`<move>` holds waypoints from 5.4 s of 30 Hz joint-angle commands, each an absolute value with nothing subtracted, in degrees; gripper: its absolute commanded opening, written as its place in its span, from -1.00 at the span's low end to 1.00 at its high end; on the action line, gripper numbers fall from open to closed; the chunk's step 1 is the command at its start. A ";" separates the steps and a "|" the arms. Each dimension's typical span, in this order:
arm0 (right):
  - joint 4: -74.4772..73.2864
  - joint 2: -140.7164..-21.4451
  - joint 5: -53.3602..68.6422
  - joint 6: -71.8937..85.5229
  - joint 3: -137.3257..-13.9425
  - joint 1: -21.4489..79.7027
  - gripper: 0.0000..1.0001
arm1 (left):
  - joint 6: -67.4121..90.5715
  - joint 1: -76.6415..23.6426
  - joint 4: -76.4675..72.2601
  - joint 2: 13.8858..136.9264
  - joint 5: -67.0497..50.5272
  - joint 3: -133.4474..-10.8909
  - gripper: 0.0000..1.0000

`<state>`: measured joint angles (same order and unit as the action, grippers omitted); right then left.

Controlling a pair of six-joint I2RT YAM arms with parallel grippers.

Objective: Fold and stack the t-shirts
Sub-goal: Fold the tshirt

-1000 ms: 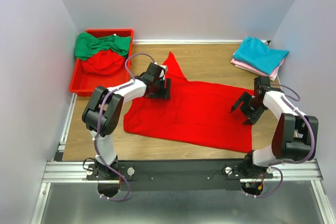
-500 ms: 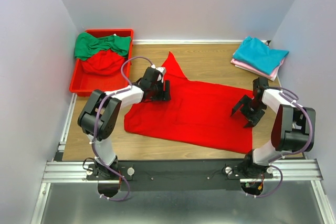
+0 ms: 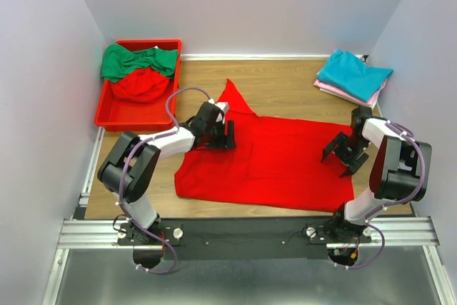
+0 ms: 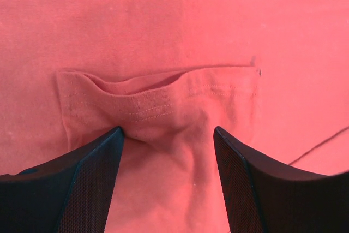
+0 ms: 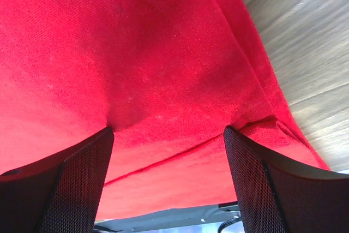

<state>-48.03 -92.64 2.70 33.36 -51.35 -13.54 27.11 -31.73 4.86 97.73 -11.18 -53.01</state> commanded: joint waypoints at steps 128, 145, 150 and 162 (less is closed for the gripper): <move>-45.00 -121.73 3.43 22.76 -87.36 -18.02 -0.96 | 22.59 -24.79 31.90 118.92 -2.64 -91.32 -0.91; -45.09 -117.25 5.54 22.24 -86.40 -18.10 -0.96 | 23.64 -24.87 31.82 116.89 -4.22 -90.01 -0.62; -45.09 -116.89 5.54 21.97 -85.96 -18.02 -0.97 | 23.82 -24.87 30.85 116.89 -4.13 -88.42 -0.40; -45.09 -116.72 6.06 21.80 -86.04 -18.11 -0.97 | 24.00 -25.40 30.23 116.81 -3.69 -88.42 -0.58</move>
<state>-45.01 -118.61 4.86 22.68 -86.94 -18.02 24.01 -24.91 31.14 117.60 -4.32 -88.73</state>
